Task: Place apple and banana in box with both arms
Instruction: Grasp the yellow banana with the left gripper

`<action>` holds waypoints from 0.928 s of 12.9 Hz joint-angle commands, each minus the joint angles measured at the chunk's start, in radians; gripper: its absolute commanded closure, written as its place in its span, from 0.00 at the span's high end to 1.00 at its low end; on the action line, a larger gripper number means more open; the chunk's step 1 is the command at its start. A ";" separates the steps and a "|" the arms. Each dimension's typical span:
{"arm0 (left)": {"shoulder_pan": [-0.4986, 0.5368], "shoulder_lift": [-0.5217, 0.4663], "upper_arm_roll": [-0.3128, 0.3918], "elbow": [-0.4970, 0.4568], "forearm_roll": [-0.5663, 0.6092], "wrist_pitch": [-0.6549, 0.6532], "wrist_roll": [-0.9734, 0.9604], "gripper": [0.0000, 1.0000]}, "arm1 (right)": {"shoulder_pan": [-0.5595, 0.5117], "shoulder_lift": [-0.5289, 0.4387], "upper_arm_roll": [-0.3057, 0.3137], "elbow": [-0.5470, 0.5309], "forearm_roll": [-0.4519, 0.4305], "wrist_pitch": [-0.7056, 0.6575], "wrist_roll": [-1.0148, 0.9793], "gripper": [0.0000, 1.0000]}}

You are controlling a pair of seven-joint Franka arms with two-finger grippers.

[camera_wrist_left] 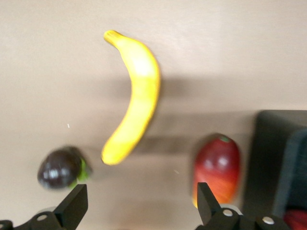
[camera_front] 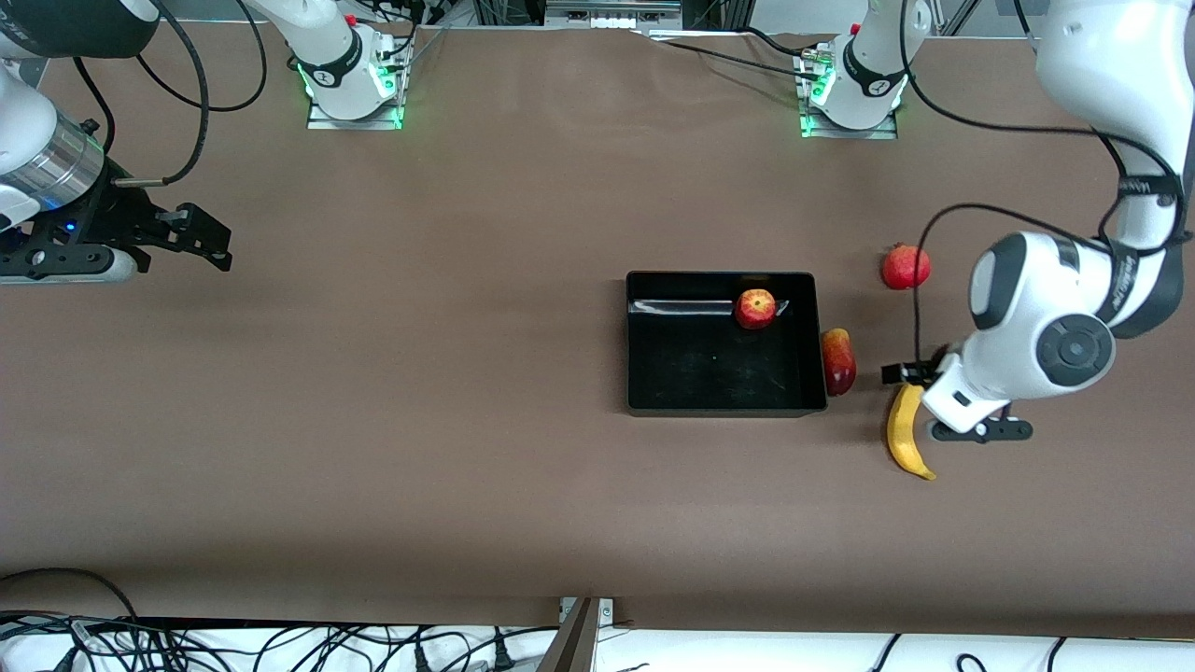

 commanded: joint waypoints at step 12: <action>0.052 0.181 -0.014 -0.011 0.024 0.284 0.245 0.00 | -0.012 0.006 0.012 0.019 -0.005 -0.007 0.003 1.00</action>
